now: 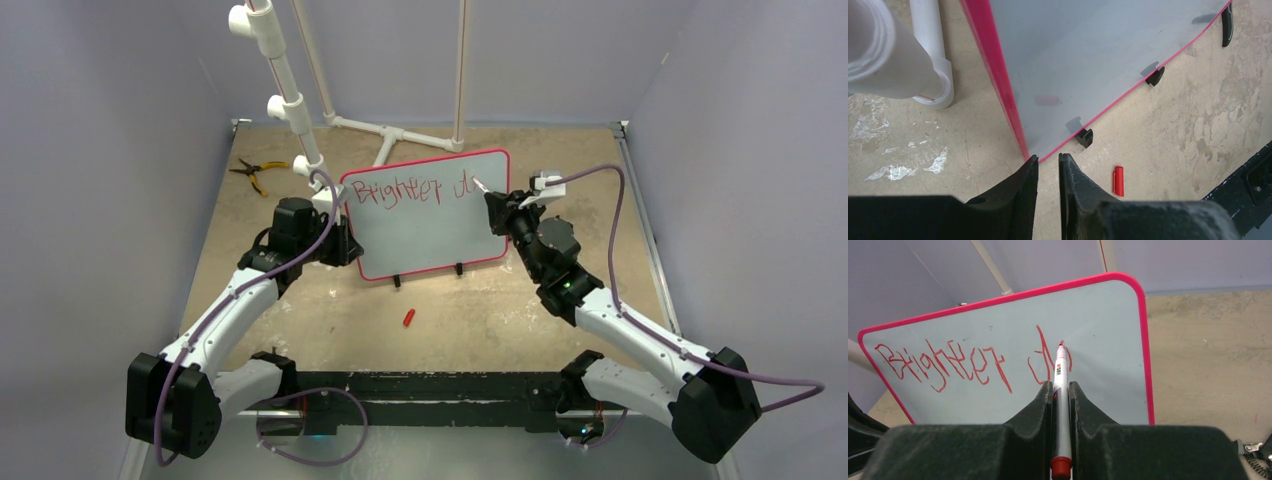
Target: Write a sentence on the whiteboard
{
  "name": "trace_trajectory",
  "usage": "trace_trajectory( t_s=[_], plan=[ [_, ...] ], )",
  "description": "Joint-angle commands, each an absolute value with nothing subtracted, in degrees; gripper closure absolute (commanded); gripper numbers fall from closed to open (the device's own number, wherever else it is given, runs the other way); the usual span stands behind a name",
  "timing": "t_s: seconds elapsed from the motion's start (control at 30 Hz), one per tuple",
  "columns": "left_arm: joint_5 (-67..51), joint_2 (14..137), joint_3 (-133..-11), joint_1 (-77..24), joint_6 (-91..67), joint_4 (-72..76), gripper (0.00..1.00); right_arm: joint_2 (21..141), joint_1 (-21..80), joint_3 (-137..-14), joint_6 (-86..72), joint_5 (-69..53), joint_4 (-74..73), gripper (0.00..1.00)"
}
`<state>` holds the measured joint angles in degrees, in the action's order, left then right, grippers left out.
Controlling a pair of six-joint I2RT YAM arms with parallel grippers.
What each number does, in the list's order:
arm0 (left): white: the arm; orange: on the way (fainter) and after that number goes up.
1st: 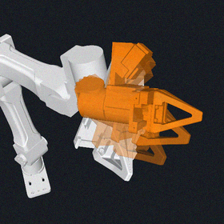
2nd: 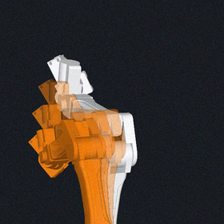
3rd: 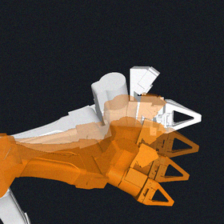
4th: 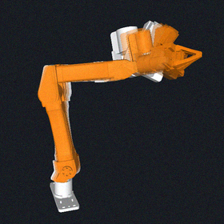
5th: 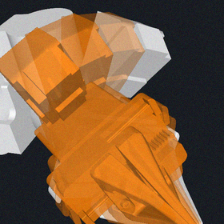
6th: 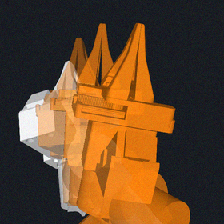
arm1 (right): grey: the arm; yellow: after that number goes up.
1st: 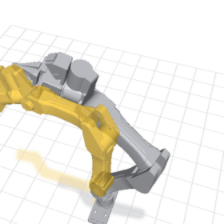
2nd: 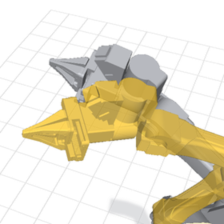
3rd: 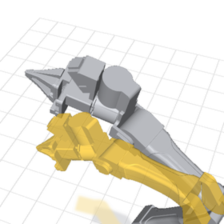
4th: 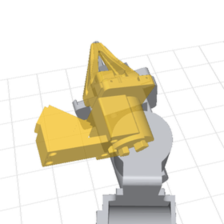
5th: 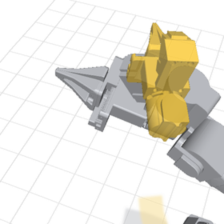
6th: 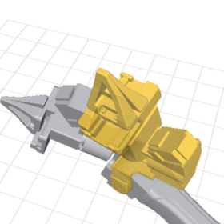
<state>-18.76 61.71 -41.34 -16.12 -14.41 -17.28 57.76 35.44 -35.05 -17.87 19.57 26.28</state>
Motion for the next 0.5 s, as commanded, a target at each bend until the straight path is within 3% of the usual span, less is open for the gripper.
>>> trace_trajectory(
  t_s=[0.0,0.47],
  plan=[
    [-19.63,60.63,-41.36,-15.82,-14.33,-15.29,0.8,58.07,35.16,-36.93,-16.48,17.0,27.53,1.0],
    [-19.93,60.73,-41.32,-15.82,-14.41,-15.25,0.8,55.52,35.16,-31.8,-21.08,18.19,22.63,1.0]
  ],
)
